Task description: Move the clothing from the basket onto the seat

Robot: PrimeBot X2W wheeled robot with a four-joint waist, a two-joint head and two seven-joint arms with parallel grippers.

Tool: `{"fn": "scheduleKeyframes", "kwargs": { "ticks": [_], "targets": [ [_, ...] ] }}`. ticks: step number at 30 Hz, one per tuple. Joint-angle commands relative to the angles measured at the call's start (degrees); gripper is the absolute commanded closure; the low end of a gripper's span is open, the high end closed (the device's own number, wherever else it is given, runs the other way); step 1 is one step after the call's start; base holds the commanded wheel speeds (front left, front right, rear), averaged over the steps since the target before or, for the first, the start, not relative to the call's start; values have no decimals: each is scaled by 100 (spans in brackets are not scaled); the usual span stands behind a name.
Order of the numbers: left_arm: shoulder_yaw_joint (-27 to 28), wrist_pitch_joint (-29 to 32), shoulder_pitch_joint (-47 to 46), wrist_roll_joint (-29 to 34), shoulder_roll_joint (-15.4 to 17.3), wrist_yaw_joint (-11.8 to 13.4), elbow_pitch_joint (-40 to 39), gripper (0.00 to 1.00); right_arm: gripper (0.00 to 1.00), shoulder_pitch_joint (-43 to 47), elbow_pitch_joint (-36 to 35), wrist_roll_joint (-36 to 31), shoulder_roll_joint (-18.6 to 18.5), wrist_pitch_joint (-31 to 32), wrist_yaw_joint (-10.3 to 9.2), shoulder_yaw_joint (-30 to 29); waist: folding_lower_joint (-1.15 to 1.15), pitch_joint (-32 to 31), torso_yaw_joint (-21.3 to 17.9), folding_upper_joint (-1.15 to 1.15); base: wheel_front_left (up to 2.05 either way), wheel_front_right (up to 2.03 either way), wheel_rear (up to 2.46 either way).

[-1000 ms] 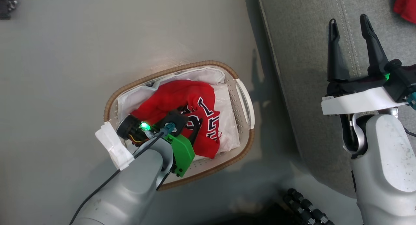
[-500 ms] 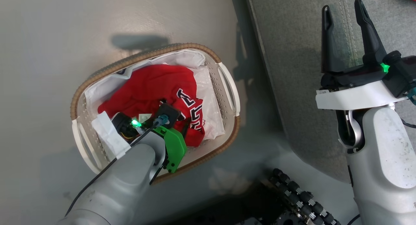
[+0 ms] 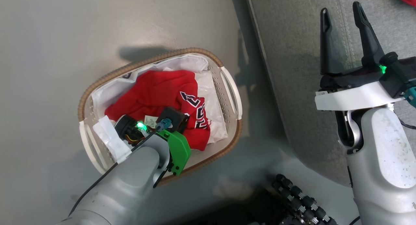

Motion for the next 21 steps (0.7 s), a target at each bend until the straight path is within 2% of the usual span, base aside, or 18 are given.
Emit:
{"fn": "scheduleKeyframes", "kwargs": {
  "ticks": [1,8,21],
  "targets": [
    [-2,-90,-3,-57,16,-17,-36,100,0,78,50,-48,-18,-14,-6,-26,-1,-259,139,0,0,0,0],
    [210,-215,237,-234,11,-17,-431,100,0,308,211,-281,-19,-14,-6,-120,-1,-1069,468,0,0,0,0],
    [1366,-212,997,667,584,135,-2234,100,0,1158,585,-640,-22,-14,-6,-327,-1,-3168,1140,0,0,0,0]
  ]
}}
